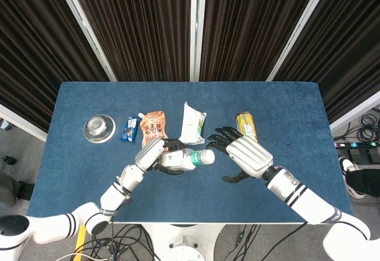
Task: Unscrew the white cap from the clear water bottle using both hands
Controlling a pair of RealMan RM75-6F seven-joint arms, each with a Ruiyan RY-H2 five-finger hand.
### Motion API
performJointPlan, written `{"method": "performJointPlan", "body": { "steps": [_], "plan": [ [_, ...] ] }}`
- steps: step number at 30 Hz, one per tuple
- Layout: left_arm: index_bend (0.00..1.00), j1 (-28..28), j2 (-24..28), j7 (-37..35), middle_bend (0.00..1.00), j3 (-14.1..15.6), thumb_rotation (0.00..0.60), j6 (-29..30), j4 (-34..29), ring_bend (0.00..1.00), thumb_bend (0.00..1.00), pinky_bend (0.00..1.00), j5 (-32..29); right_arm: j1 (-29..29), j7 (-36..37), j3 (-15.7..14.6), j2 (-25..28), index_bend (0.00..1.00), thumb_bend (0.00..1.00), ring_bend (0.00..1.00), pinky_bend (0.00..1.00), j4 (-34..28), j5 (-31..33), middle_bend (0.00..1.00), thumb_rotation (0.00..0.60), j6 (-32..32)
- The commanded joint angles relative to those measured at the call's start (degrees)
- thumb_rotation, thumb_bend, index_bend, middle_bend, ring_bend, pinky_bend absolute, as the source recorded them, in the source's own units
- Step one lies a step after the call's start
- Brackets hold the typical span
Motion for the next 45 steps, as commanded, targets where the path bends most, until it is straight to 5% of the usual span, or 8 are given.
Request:
{"method": "performJointPlan", "body": {
  "steps": [1, 19, 45],
  "plan": [
    [0.63, -0.15, 0.07, 0.29, 0.60, 0.10, 0.600, 0.13, -0.17, 0.55, 0.18, 0.55, -0.09, 0.26, -0.46, -0.22, -0.58, 0.25, 0.08, 0.00, 0.04, 0.33, 0.95, 0.12, 0.600, 0.17],
    [0.63, -1.11, 0.22, 0.47, 0.60, 0.46, 0.600, -1.41, -0.21, 0.55, 0.17, 0.55, -2.44, 0.37, -0.78, -1.42, -0.66, 0.25, 0.08, 0.00, 0.04, -2.00, -3.71, 0.13, 0.600, 1.03],
    [0.63, -1.83, 0.31, 1.16, 0.59, 0.30, 0.600, -1.92, -0.45, 0.54, 0.16, 0.54, -3.81, 0.38, -3.65, -1.67, -1.19, 0.25, 0.09, 0.00, 0.04, -1.09, -1.41, 0.13, 0.600, 2.76]
  ]
}}
